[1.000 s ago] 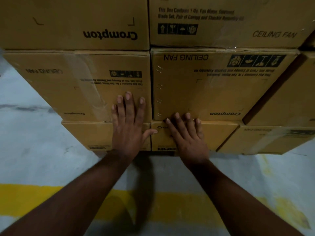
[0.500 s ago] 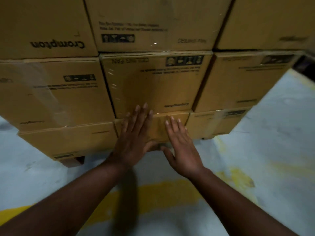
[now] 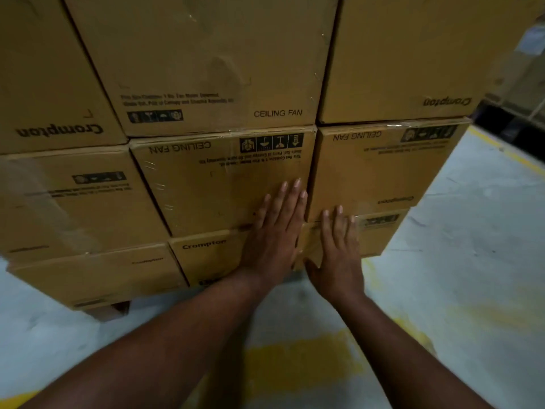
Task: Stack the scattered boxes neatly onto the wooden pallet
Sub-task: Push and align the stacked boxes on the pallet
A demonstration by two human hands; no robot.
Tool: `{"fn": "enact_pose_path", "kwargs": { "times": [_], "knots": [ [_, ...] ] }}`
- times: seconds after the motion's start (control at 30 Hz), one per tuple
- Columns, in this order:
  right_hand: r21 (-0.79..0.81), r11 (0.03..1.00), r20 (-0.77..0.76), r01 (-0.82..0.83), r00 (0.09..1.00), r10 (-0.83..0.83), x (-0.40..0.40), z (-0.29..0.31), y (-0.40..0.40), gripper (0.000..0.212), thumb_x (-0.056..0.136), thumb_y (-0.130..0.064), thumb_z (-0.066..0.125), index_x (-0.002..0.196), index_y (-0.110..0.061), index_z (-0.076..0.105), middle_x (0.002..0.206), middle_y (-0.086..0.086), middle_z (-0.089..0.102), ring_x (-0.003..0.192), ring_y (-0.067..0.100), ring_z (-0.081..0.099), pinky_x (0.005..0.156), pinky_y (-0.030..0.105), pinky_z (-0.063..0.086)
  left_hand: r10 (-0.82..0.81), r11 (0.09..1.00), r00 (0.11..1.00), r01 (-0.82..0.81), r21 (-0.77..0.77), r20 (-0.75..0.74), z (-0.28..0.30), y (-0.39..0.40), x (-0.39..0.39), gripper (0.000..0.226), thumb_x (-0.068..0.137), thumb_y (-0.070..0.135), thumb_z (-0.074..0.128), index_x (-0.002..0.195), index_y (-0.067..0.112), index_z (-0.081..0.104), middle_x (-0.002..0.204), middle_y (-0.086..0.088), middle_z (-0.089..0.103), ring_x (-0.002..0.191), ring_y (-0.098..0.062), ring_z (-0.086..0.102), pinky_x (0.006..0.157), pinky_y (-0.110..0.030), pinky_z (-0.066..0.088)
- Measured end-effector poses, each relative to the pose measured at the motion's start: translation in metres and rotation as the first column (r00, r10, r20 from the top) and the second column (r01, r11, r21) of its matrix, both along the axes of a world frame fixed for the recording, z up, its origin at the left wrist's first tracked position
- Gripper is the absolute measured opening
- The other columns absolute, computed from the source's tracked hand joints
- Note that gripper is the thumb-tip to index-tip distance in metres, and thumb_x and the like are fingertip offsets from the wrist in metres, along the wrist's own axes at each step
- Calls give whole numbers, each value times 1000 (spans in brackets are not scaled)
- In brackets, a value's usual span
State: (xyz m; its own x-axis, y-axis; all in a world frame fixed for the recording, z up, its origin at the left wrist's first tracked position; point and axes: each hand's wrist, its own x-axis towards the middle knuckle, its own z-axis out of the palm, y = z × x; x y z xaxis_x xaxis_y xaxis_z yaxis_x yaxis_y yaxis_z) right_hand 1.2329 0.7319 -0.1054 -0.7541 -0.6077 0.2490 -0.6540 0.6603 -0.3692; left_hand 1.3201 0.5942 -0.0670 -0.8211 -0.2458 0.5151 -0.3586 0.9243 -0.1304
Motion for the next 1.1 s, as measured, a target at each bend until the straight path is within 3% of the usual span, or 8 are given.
{"fn": "enact_pose_path", "kwargs": {
  "times": [0.1,0.27,0.5,0.87,1.0,1.1],
  "knots": [
    [-17,1000,-26,8,1000,-8,-4,-16,-13,110,91,-43,73,168,-21,-2,173,7,-20,159,40,-16,126,62,16,26,998,998,-22,-56,63,-9,-2,-8,126,77,59,78,164,5,4,172,-15,-8,159,-32,-7,129,-51,7],
    [-27,1000,-82,-3,997,0,-11,-25,-12,107,93,-46,69,167,-22,-5,172,8,-22,159,41,-16,127,61,13,35,996,997,-29,-81,68,-10,-4,-18,130,72,58,80,164,4,5,172,-14,-11,159,-31,-10,128,-47,-8],
    [-53,998,-123,-15,992,8,-16,-30,-14,100,95,-46,68,167,-19,4,174,11,-13,159,41,-10,125,64,17,29,990,998,-21,-143,57,-9,-6,-19,131,74,50,84,164,7,-1,172,-13,-11,159,-31,-9,129,-49,-1],
    [-163,987,-214,-13,977,-22,-27,-48,-27,93,98,-48,67,167,-22,11,175,10,0,159,45,-1,123,67,21,-16,950,984,70,-303,177,-7,-18,-24,114,85,41,76,165,13,0,172,-7,-15,159,-29,-15,128,-49,-6],
    [-223,967,-116,119,982,-147,-45,-49,-21,109,92,-63,64,168,-21,-2,175,11,-12,159,43,-9,126,64,11,-1,945,989,49,-323,146,-12,-21,-25,114,85,32,78,165,11,-1,173,-7,-14,159,-28,-13,128,-48,-8],
    [-223,967,-111,124,982,-152,-52,-53,-20,117,88,-72,62,167,-20,-7,174,14,-14,159,44,-11,125,64,9,-8,940,993,47,-338,116,-14,-22,-29,113,87,33,77,165,9,-1,172,-9,-16,159,-28,-12,127,-47,-11]
  ]
}}
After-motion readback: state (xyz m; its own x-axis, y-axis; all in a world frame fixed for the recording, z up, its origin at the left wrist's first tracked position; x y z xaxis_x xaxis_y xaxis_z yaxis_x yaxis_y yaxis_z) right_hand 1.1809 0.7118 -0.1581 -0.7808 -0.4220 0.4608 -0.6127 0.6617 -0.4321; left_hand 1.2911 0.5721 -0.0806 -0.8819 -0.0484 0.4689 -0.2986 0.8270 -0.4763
